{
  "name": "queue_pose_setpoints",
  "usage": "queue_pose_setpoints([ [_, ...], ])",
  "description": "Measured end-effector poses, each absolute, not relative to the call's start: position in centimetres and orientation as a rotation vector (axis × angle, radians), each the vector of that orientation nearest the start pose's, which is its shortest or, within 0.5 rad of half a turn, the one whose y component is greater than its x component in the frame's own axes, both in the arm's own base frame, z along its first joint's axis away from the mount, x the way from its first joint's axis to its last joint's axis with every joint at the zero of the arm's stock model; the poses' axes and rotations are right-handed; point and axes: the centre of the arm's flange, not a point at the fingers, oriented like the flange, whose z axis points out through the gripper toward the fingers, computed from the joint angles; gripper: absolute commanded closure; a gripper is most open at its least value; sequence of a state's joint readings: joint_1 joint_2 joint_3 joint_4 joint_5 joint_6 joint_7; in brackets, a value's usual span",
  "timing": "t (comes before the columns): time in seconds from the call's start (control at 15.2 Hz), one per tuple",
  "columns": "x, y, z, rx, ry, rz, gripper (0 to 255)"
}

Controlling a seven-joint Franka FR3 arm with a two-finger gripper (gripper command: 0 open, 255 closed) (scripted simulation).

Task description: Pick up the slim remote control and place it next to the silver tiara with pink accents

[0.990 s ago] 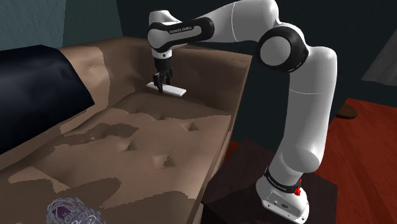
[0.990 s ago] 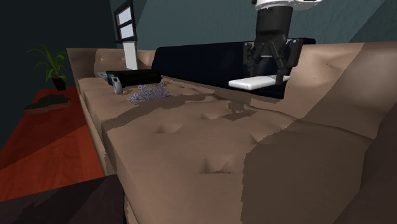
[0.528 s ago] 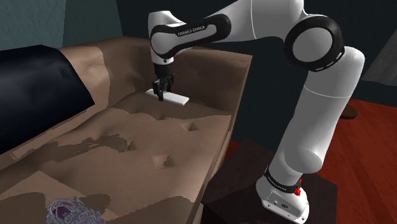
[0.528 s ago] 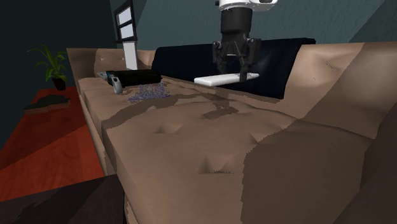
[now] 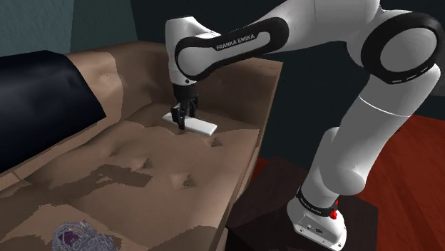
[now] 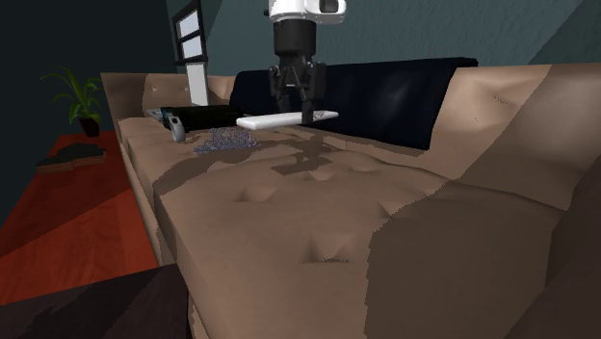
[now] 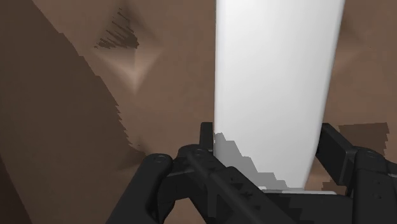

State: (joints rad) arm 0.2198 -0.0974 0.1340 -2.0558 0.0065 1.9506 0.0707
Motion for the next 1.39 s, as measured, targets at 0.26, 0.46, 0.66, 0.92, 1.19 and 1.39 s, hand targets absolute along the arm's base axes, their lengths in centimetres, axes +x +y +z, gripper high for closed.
queue_pose_setpoints([
  [0.26, 45.1, 22.0, 48.1, -3.119, -0.441, 0.011, 255],
  [0.46, 42.2, 24.2, 48.4, -3.119, -0.440, 0.011, 255],
  [0.66, 38.9, 26.6, 48.3, -3.119, -0.440, 0.011, 255],
  [0.92, 35.0, 29.9, 48.2, -3.119, -0.440, 0.011, 255],
  [1.19, 30.7, 33.2, 48.1, -3.119, -0.441, 0.010, 255],
  [1.39, 28.0, 35.3, 48.0, -3.120, -0.441, 0.010, 255],
])
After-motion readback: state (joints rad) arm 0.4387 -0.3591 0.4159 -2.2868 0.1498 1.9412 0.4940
